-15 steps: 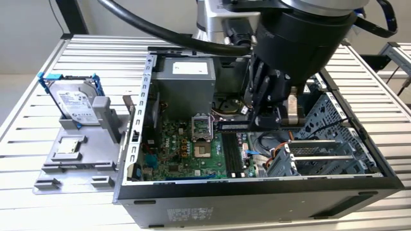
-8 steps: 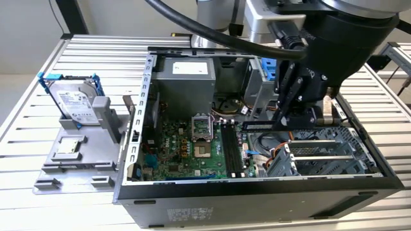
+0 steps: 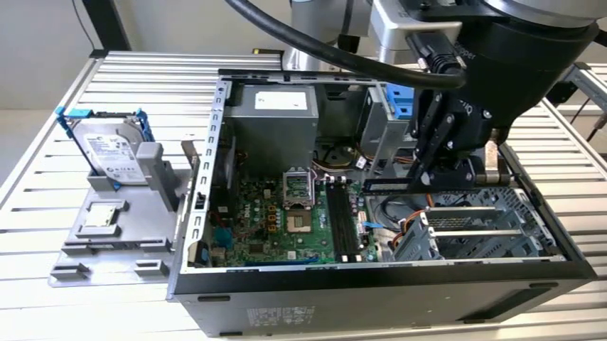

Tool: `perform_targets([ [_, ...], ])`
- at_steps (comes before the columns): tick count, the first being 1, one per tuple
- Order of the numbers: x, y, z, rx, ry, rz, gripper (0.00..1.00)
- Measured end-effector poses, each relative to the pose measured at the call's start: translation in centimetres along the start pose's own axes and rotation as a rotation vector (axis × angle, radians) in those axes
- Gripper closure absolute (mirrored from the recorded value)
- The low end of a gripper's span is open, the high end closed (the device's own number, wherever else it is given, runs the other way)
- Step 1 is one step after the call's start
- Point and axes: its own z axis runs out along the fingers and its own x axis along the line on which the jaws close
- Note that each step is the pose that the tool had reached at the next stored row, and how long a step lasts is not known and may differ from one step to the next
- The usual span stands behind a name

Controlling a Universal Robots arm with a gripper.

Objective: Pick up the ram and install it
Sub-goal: 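Pick up the ram and move it above insertion slot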

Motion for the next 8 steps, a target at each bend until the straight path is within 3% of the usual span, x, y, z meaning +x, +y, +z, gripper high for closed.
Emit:
perform_targets([
  [3, -0.85, 0.13, 0.02, 0.0001, -0.0002, 0.000, 1.00],
  [8, -3.02, 0.33, 0.04, 0.0001, -0.0002, 0.000, 1.00],
])
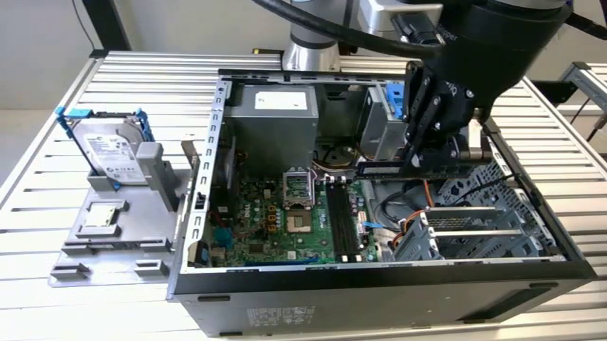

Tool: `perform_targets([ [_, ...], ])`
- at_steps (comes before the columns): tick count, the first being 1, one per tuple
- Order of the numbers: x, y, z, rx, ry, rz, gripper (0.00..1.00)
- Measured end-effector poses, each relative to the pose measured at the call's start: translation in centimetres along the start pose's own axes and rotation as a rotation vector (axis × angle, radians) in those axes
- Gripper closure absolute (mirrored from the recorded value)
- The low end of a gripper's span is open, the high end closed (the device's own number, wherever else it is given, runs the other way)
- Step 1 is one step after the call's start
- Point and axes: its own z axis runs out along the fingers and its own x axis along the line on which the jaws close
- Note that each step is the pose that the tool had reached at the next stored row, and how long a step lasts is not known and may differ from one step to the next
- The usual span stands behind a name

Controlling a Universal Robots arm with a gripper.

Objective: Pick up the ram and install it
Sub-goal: 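Pick up the ram and move it above insertion slot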

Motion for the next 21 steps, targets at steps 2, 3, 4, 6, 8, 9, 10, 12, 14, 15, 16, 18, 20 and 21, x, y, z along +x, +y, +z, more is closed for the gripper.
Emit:
perform_targets([
  [2, -0.84, 0.08, 0.01, 0.0000, 0.0000, 0.000, 1.00],
  [3, -1.28, 0.12, 0.01, 0.0000, 0.0000, 0.000, 1.00],
  [4, -1.69, 0.17, 0.02, 0.0000, 0.0000, 0.000, 1.00],
  [6, -2.49, 0.25, 0.02, 0.0000, 0.0001, 0.000, 1.00],
  [8, -3.33, 0.33, 0.03, 0.0000, 0.0001, 0.000, 1.00],
  [9, -3.75, 0.37, 0.03, 0.0000, 0.0001, 0.000, 1.00],
  [10, -4.13, 0.41, 0.04, 0.0000, 0.0000, 0.000, 1.00],
  [12, -4.96, 0.50, 0.04, 0.0000, 0.0000, 0.000, 1.00],
  [14, -5.81, 0.58, 0.05, 0.0000, 0.0001, 0.000, 1.00],
  [15, -6.21, 0.62, 0.06, 0.0000, 0.0000, 0.000, 1.00],
  [16, -6.60, 0.65, 0.06, 0.0000, 0.0000, 0.000, 1.00],
  [18, -7.42, 0.73, 0.06, 0.0000, 0.0000, 0.000, 1.00],
  [20, -8.20, 0.79, 0.07, 0.0000, 0.0000, 0.000, 1.00],
  [21, -8.46, 0.83, 0.08, 0.0001, -0.0003, 0.000, 1.00],
])
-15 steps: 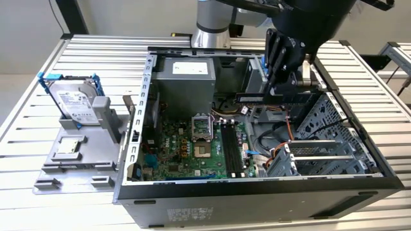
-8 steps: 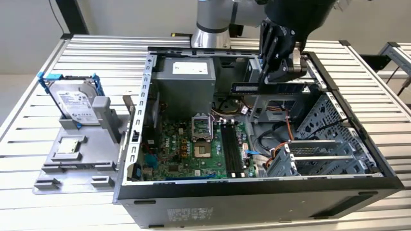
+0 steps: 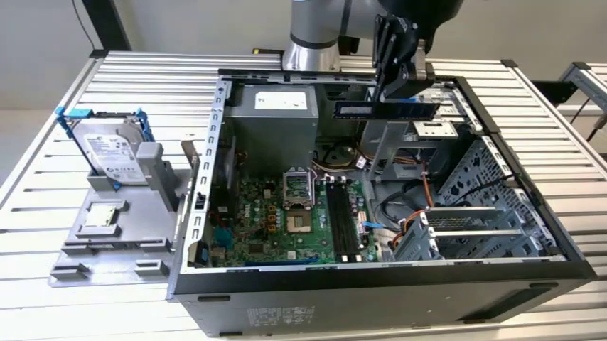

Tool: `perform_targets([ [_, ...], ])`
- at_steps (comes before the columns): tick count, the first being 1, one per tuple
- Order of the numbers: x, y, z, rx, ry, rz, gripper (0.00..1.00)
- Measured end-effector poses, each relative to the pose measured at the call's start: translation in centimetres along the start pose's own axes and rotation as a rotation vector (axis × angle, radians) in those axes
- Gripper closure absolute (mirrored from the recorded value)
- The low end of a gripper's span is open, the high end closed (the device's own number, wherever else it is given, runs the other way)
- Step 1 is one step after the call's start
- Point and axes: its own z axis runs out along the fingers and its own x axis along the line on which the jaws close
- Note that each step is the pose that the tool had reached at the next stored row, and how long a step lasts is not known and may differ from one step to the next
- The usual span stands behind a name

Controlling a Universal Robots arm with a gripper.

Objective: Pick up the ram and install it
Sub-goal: 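Pick up the ram and move it above insertion slot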

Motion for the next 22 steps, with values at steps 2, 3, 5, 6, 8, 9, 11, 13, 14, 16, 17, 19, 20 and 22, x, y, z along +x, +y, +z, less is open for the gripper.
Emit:
perform_targets([
  [2, 0.05, 0.00, 0.00, 0.0000, -0.0038, 0.000, 1.00],
  [3, 0.04, 0.00, -0.01, -0.0002, -0.0036, 0.000, 1.00],
  [5, 0.04, 0.00, -0.01, -0.0003, -0.0037, 0.000, 1.00],
  [6, 0.04, 0.00, -0.01, -0.0003, -0.0036, 0.000, 1.00],
  [8, 0.04, 0.00, -0.01, -0.0004, -0.0036, 0.000, 1.00],
  [9, 0.04, 0.00, -0.01, -0.0004, -0.0037, 0.000, 1.00],
  [11, 0.04, 0.00, -0.01, -0.0004, -0.0036, 0.000, 1.00],
  [13, 0.04, 0.00, -0.01, -0.0005, -0.0036, 0.000, 1.00],
  [14, 0.04, 0.00, -0.01, -0.0005, -0.0036, 0.000, 1.00],
  [16, 0.04, 0.00, -0.01, -0.0005, -0.0037, 0.000, 1.00],
  [17, 0.04, 0.00, -0.01, -0.0005, -0.0037, 0.000, 1.00],
  [19, 0.04, 0.00, -0.01, -0.0006, -0.0036, 0.000, 1.00],
  [20, 0.04, 0.00, -0.01, -0.0006, -0.0036, 0.000, 1.00],
  [22, 0.04, 0.00, -0.01, -0.0006, -0.0036, 0.000, 1.00],
])
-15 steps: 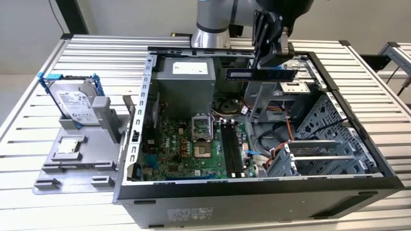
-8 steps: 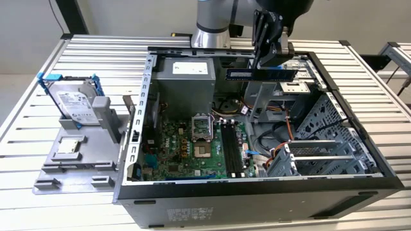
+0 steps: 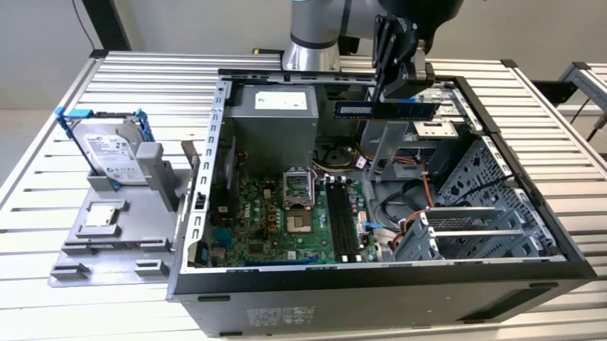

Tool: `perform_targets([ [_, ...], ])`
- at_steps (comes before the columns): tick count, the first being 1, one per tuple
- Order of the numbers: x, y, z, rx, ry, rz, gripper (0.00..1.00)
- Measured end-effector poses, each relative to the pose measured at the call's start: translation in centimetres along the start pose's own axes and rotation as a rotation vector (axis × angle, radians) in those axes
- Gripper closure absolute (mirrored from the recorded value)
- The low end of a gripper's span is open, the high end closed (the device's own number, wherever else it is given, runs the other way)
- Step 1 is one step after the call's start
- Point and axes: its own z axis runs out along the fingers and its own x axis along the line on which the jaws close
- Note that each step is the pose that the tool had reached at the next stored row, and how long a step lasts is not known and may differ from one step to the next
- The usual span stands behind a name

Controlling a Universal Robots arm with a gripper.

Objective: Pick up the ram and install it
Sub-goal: 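Pick up the ram and move it above insertion slot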

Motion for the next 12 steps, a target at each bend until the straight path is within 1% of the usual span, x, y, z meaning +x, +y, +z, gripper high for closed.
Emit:
perform_targets([
  [7, 0.00, 0.00, 0.00, -0.0001, 0.0000, 0.001, 1.00],
  [12, 0.00, 0.01, 0.00, 0.0004, -0.0008, 0.048, 1.00],
])
